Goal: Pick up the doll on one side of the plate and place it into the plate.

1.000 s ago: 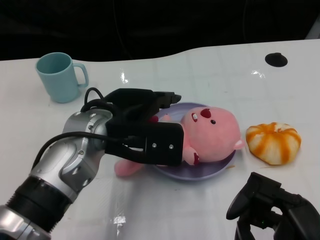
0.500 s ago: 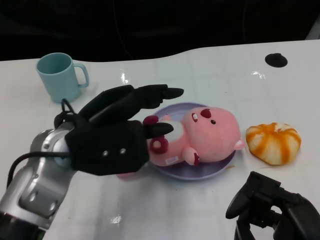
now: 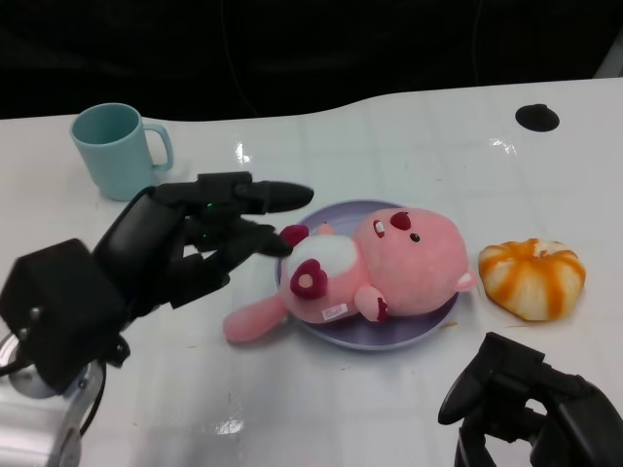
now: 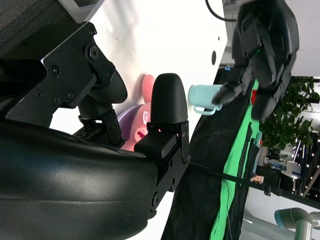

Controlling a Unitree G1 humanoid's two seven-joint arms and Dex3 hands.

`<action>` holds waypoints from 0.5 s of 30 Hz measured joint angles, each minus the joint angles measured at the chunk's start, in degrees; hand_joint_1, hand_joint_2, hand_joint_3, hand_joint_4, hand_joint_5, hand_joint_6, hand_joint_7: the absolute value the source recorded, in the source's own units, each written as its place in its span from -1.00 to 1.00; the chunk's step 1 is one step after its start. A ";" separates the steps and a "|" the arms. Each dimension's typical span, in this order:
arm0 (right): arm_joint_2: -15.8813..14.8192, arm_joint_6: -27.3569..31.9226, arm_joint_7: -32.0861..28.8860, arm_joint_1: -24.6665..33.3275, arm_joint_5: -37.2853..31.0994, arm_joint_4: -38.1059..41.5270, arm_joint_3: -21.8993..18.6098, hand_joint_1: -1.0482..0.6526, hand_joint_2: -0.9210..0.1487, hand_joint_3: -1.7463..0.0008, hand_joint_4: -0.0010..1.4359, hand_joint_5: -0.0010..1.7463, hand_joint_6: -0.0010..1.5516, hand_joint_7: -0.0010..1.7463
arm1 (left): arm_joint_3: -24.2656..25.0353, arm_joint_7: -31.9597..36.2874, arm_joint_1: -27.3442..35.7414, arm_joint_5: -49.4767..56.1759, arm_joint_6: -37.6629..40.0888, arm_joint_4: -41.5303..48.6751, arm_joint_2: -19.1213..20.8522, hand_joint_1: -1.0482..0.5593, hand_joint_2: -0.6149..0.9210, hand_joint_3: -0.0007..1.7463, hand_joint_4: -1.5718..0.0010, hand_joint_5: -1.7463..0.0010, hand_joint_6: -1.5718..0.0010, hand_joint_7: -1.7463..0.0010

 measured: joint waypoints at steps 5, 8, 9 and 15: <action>-0.04 0.15 0.07 -0.15 0.09 0.03 -0.03 0.32 -0.08 -0.59 0.00 1.00 -0.22 0.78 | 2.21 -0.01 5.82 -6.63 6.70 -5.08 -0.36 0.17 0.41 0.46 -0.02 -0.64 0.03 -0.40; -0.06 0.20 0.11 -0.25 0.20 0.09 -0.11 0.33 -0.08 -0.59 0.01 1.00 -0.22 0.78 | 3.62 0.67 9.55 -11.92 13.41 -9.52 -0.91 0.16 0.43 0.50 0.00 -0.75 0.06 -0.51; -0.07 0.21 0.13 -0.27 0.22 0.11 -0.12 0.33 -0.08 -0.59 0.01 1.00 -0.22 0.78 | 3.99 0.88 10.57 -13.63 15.38 -10.56 -1.04 0.17 0.44 0.51 0.00 -0.75 0.06 -0.52; -0.08 0.29 0.06 -0.34 0.02 0.17 -0.10 0.32 -0.07 -0.58 0.01 1.00 -0.21 0.77 | 7.18 4.90 13.90 -22.75 28.49 -16.81 -1.15 0.16 0.53 0.44 -0.06 -0.77 0.08 -0.61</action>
